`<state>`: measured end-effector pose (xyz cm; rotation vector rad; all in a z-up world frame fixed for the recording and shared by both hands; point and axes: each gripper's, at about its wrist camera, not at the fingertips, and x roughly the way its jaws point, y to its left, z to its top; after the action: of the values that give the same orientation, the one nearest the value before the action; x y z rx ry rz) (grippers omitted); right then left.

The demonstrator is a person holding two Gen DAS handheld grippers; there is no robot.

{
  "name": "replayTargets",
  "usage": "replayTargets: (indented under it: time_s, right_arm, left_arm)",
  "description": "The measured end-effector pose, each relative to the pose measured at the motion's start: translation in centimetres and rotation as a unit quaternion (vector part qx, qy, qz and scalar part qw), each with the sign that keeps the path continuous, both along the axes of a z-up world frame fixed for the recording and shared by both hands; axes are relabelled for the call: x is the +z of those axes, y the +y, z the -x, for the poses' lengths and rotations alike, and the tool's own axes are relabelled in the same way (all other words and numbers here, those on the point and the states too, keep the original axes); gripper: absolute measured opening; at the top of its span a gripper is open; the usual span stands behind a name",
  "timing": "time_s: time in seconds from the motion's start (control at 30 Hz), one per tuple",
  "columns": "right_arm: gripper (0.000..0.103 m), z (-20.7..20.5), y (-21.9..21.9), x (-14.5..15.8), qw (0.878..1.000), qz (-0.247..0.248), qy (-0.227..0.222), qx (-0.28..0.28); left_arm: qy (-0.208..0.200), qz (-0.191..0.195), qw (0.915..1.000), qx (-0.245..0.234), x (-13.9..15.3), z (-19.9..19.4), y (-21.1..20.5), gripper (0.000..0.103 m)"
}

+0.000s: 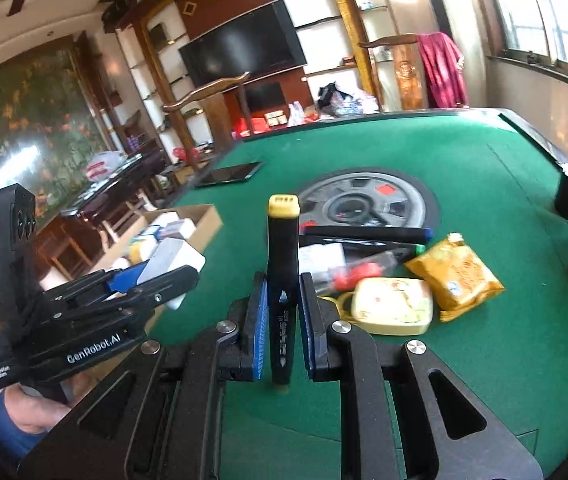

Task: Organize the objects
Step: 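Carry the charger and marker toward the cardboard tray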

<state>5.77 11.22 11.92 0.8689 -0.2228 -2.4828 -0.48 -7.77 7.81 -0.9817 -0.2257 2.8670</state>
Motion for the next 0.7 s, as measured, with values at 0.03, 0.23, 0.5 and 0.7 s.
replayTargets:
  time_s: [0.03, 0.23, 0.5, 0.7]
  right_arm:
    - [0.014, -0.1, -0.5, 0.2, 1.000, 0.003, -0.002, 0.007]
    - [0.014, -0.6, -4.5, 1.2, 0.998, 0.013, -0.006, 0.061]
    - [0.014, -2.2, -9.0, 2.9, 0.990, 0.028, -0.004, 0.135]
    - [0.014, -1.4, -13.1, 1.3, 0.978, 0.044, -0.069, 0.192]
  left_arm:
    - [0.000, -0.004, 1.0000, 0.005, 0.3, -0.4, -0.6, 0.044]
    - [0.018, -0.021, 0.9982, 0.053, 1.7, -2.8, -5.6, 0.044]
    - [-0.022, -0.051, 0.9935, 0.099, -0.5, -3.0, -10.5, 0.044]
    - [-0.063, -0.068, 0.9872, 0.130, -3.0, -2.0, -12.8, 0.044]
